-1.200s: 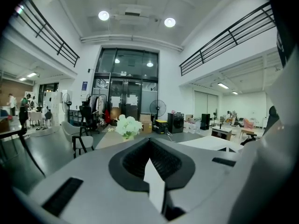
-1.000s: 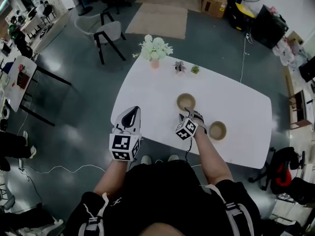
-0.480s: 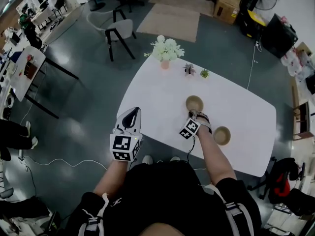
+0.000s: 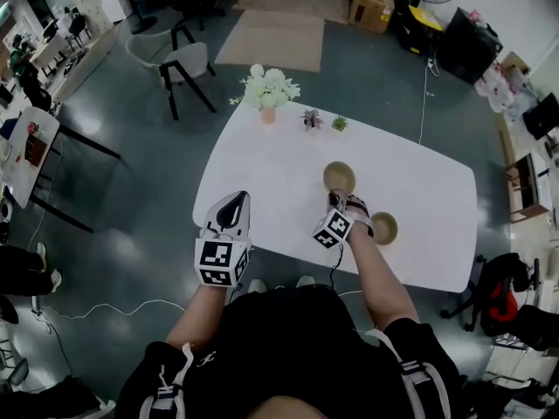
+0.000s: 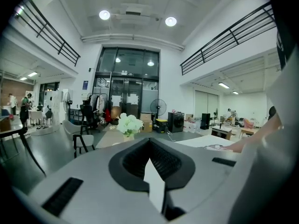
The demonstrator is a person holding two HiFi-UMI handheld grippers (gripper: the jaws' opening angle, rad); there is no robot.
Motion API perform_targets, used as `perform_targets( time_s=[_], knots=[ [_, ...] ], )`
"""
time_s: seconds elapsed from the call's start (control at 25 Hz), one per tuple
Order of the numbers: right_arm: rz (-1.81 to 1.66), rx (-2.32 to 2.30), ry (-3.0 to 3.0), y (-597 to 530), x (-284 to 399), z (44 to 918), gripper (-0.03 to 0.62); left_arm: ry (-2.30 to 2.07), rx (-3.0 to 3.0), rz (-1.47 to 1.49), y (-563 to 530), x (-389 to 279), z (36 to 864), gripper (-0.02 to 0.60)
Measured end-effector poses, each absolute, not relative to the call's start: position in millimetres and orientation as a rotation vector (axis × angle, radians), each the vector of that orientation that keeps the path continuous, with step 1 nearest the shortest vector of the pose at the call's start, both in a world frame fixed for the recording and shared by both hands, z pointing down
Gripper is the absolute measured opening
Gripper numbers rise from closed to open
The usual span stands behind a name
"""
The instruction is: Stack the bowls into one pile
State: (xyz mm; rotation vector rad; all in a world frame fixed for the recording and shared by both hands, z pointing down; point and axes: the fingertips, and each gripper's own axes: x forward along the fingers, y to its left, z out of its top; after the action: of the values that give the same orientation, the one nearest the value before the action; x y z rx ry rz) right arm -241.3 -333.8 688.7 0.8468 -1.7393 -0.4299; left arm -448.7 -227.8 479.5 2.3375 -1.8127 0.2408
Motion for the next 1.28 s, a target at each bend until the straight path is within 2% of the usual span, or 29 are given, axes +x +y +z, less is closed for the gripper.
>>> perform_targets(
  time_s=[0.36,0.84,1.28],
  knots=[
    [-0.378,1.033,-1.633,-306,-166,654,0.041,-1.598,2.484,0.236,-246,-389,483,0.012],
    [-0.202,1.194,-1.496,-248,-72,661,0.043,-1.294,2.676,0.269,-249,-295,483,0.012],
    [-0.131,1.167,-1.485,-222,-58,697,0.046,-1.215,2.723,0.316,-238,-271,484,0.012]
  ],
)
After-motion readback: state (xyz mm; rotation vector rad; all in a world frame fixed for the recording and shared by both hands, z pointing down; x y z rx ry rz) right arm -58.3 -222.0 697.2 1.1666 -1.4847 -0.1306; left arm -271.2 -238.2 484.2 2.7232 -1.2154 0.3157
